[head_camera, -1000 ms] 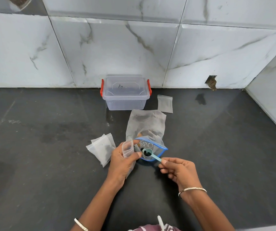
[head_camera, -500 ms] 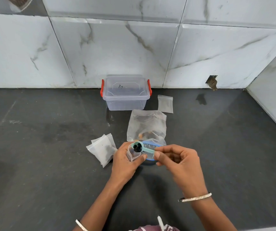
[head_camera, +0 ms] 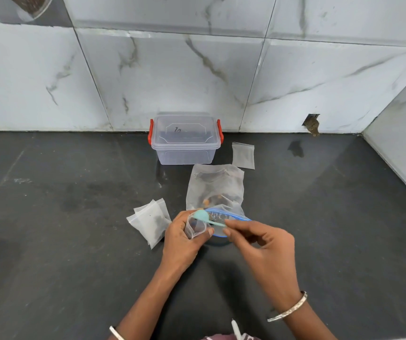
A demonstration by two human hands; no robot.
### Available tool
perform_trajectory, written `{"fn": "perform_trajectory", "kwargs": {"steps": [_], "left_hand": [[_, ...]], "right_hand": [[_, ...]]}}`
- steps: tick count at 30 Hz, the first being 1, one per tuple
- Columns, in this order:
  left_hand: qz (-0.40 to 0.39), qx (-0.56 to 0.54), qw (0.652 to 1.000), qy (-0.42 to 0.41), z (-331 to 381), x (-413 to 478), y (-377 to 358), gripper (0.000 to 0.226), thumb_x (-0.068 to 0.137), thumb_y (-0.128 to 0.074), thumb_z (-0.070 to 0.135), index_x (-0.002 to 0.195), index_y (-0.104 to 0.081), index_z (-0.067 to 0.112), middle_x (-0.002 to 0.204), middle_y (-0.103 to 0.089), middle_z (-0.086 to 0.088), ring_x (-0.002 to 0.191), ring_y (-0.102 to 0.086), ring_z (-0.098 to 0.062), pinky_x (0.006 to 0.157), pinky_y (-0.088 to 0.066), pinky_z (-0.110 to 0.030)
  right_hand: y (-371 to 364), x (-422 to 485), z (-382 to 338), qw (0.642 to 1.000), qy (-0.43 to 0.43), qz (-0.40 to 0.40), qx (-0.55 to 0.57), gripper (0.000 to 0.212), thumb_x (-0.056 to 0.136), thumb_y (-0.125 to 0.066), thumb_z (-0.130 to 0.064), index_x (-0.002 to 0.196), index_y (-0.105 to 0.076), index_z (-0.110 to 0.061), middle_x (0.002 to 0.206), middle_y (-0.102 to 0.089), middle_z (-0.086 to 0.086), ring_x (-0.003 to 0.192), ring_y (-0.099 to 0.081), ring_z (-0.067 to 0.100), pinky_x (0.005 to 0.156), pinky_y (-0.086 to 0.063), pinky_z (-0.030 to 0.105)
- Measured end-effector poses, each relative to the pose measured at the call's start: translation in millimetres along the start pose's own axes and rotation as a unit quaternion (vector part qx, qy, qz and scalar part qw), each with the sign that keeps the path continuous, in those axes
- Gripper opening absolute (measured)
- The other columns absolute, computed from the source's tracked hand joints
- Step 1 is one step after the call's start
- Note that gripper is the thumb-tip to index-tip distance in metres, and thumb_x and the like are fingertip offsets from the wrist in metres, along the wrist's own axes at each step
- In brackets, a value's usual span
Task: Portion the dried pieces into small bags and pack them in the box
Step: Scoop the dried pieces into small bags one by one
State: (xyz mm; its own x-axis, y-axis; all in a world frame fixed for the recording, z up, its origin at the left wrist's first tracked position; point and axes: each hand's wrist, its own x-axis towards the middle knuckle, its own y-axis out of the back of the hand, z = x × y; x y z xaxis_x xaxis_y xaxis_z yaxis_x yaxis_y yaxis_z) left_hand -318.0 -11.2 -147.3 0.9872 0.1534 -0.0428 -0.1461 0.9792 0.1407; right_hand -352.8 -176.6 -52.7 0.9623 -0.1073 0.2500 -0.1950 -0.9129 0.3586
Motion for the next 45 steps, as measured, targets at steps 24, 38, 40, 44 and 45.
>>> {"fn": "perform_trajectory", "kwargs": {"steps": [24, 38, 40, 44, 45], "left_hand": [[0.027, -0.023, 0.999, 0.0, 2, 0, 8, 0.042, 0.086, -0.078, 0.006, 0.124, -0.069, 0.019, 0.125, -0.068, 0.01, 0.118, -0.065, -0.008, 0.105, -0.054, -0.038], [0.033, -0.051, 0.998, 0.027, 3, 1, 8, 0.053, 0.074, -0.076, 0.033, 0.126, -0.068, 0.024, 0.126, -0.07, 0.008, 0.118, -0.067, -0.015, 0.103, -0.055, -0.049], [0.035, -0.052, 0.998, 0.031, 2, 1, 8, 0.052, 0.076, -0.076, 0.03, 0.126, -0.068, 0.024, 0.125, -0.071, 0.007, 0.118, -0.067, -0.015, 0.102, -0.055, -0.048], [0.033, -0.052, 0.997, 0.041, 2, 1, 8, 0.054, 0.074, -0.077, 0.033, 0.127, -0.067, 0.027, 0.125, -0.071, 0.007, 0.117, -0.068, -0.016, 0.101, -0.056, -0.05], [0.032, -0.051, 0.997, 0.043, 2, 0, 7, 0.055, 0.074, -0.078, 0.034, 0.127, -0.066, 0.027, 0.125, -0.071, 0.006, 0.117, -0.068, -0.016, 0.101, -0.056, -0.05]], "right_hand": [[-44, 32, 53, 0.914, 0.198, 0.002, -0.354, 0.013, 0.074, -0.082, -0.018, 0.083, -0.079, -0.026, 0.069, -0.073, -0.007, 0.055, -0.061, 0.016, 0.049, -0.046, 0.024], [-33, 33, 56, 0.883, 0.185, -0.069, -0.426, 0.016, 0.067, -0.082, -0.013, 0.074, -0.076, -0.027, 0.062, -0.068, -0.008, 0.061, -0.053, 0.018, 0.05, -0.044, 0.03], [-27, 32, 51, 0.896, 0.182, -0.052, -0.402, 0.014, 0.071, -0.081, -0.015, 0.08, -0.078, -0.026, 0.066, -0.07, -0.01, 0.062, -0.054, 0.019, 0.051, -0.047, 0.031], [-31, 35, 47, 0.903, 0.191, -0.015, -0.385, 0.013, 0.073, -0.083, -0.017, 0.083, -0.079, -0.022, 0.066, -0.071, -0.008, 0.059, -0.057, 0.019, 0.049, -0.048, 0.031], [-34, 35, 49, 0.899, 0.192, -0.013, -0.394, 0.012, 0.073, -0.084, -0.018, 0.082, -0.079, -0.023, 0.065, -0.07, -0.008, 0.057, -0.056, 0.018, 0.048, -0.047, 0.03]]}}
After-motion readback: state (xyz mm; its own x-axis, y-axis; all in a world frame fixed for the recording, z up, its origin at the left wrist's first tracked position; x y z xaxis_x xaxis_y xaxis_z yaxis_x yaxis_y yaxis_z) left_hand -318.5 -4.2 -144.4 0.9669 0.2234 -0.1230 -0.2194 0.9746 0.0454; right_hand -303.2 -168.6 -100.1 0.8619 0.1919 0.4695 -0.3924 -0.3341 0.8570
